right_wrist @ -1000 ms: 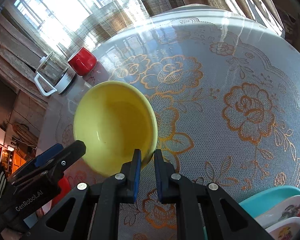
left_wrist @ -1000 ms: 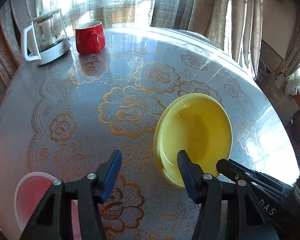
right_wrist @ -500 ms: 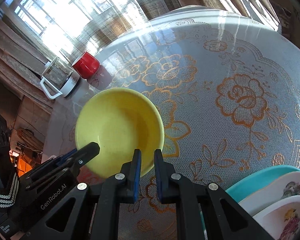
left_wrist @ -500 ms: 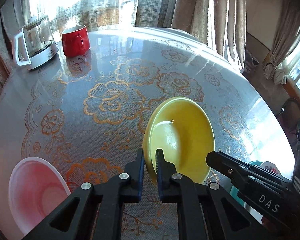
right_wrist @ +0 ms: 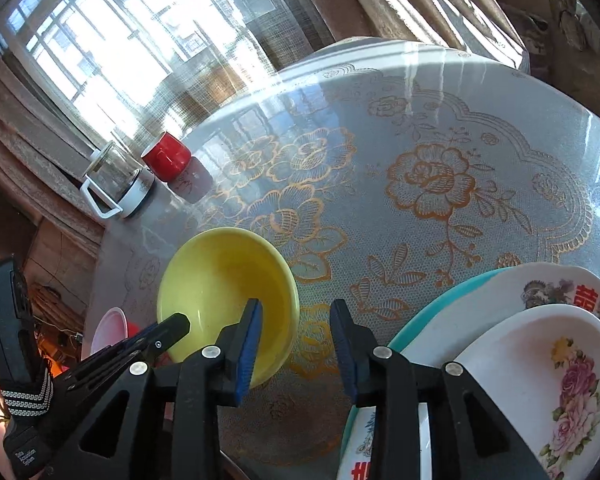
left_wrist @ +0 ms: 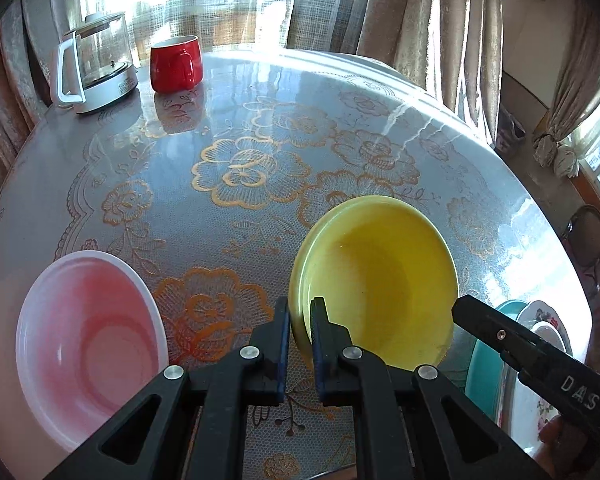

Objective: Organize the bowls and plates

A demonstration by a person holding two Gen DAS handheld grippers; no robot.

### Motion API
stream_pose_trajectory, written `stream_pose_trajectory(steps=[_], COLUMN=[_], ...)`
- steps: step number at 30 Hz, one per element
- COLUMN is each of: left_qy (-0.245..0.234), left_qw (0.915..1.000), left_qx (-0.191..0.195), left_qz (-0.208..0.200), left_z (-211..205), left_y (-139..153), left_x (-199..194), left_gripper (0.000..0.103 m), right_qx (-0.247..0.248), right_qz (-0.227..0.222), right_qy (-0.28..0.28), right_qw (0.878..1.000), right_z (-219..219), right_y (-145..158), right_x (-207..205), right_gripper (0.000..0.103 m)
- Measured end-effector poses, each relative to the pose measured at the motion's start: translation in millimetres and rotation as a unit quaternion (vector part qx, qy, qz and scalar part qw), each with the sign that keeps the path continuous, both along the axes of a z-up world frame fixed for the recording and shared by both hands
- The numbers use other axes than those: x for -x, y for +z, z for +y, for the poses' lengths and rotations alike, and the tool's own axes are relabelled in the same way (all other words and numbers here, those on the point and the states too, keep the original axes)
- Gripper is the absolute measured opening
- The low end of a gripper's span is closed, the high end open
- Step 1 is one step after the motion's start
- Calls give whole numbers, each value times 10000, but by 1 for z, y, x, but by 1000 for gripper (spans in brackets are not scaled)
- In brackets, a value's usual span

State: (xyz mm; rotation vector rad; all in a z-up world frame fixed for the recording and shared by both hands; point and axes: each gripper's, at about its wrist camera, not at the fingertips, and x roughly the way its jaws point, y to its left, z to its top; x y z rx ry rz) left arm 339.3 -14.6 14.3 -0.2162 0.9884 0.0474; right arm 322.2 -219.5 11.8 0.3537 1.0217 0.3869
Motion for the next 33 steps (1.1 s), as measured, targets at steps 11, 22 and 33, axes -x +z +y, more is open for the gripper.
stream_pose_trajectory(steps=[11,22,33], left_qy=[-32,140,123], left_qw=[9991,9912,9913], left_qx=[-37,208,531], left_qz=[-411,-1298,-1194], left_z=[-1,2,11], left_y=[7,35,35], left_x=[18,75,129], left_gripper=[10,10,11], right_qx=[84,157,-111], right_qz=[-164,-1416,-1461], right_qy=[202,67,187], right_qw=[9996,9898,9890], right_z=[15,7,7], right_y=[-5,40,49], right_x=[5,75,120], right_gripper=[12,12,12])
